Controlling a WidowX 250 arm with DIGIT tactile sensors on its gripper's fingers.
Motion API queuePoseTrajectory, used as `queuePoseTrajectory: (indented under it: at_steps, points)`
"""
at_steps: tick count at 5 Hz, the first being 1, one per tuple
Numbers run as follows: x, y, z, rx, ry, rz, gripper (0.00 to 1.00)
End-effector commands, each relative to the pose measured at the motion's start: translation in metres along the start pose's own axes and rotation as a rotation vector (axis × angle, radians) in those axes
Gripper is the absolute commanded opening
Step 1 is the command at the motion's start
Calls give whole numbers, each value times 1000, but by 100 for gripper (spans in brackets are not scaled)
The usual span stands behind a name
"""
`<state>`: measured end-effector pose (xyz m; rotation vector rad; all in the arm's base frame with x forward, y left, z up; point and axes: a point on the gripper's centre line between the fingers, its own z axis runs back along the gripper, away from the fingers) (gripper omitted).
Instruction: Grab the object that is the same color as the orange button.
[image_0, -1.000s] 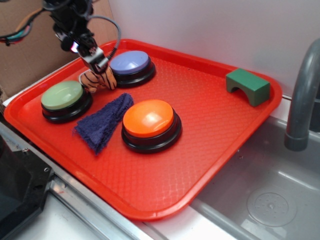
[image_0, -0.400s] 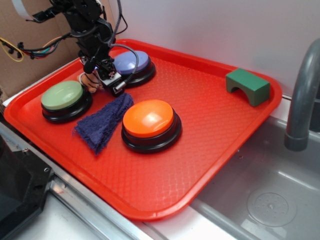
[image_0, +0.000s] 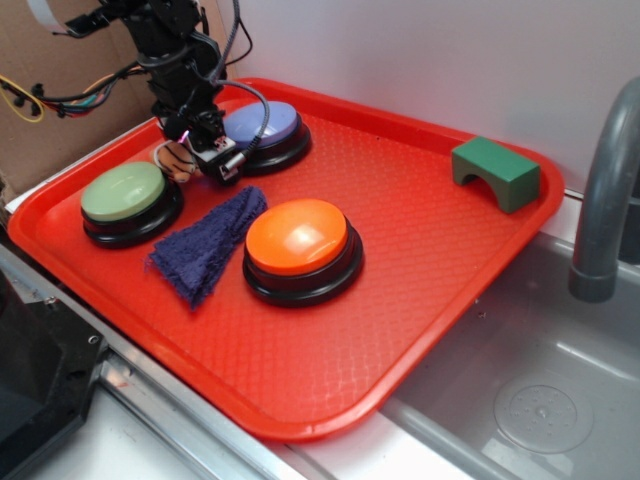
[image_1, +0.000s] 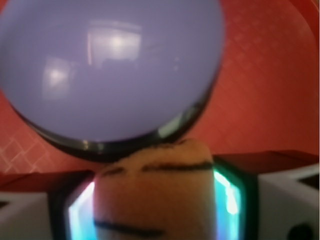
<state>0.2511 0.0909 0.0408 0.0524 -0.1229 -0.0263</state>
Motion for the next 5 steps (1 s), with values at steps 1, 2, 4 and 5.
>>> queuePoseTrajectory:
  at_steps: [1,2,4,5]
  points:
    - [17,-12,91,73,-1,198,0]
    - [33,-51,142,13,7,216,0]
    - [44,-86,182,-76,-63,164,0]
    - [37,-78,166,-72,-45,186,0]
